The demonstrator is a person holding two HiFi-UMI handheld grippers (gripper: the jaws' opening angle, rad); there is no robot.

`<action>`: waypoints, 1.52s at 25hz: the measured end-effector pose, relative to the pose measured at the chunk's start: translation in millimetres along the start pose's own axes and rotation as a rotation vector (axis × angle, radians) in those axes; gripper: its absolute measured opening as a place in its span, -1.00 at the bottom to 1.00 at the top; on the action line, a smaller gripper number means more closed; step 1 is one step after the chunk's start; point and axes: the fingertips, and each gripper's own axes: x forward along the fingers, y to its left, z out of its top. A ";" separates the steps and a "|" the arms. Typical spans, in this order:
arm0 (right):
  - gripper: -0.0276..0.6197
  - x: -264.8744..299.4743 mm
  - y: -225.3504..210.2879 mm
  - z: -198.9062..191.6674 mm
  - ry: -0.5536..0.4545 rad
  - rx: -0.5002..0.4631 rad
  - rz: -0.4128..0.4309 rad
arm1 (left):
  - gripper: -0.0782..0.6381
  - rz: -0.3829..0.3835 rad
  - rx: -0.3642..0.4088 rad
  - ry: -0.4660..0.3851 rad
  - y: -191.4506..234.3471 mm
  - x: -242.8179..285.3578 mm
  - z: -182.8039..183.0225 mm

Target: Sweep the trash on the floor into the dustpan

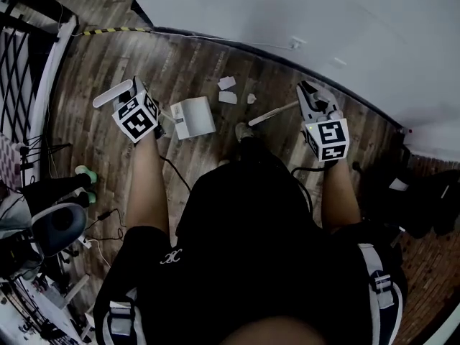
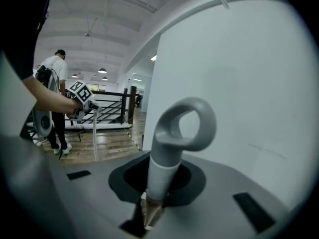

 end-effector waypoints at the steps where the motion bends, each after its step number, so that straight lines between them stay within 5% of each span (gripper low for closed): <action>1: -0.76 13.4 -3.2 -4.1 0.010 -0.021 0.035 | -0.52 0.020 -0.014 0.011 0.5 8.6 -6.9; 10: -0.76 143.5 14.6 -39.3 0.109 -0.252 0.394 | -0.52 0.200 -0.154 0.034 4.7 56.6 -73.6; 14: -0.76 200.8 29.2 -13.7 0.059 -0.330 0.505 | -0.51 0.211 -0.168 0.056 -3.9 75.8 -99.5; 21: -0.77 282.4 115.7 29.6 0.022 -0.438 0.843 | -0.51 0.226 -0.142 0.061 -32.6 87.8 -125.9; 31: -0.79 279.0 285.1 56.1 -0.074 -0.558 1.263 | -0.50 0.221 -0.243 0.032 -16.7 80.4 -138.1; 38: -0.79 240.5 323.4 81.7 -0.221 -0.537 1.341 | -0.50 0.185 -0.250 0.016 -18.8 74.6 -149.6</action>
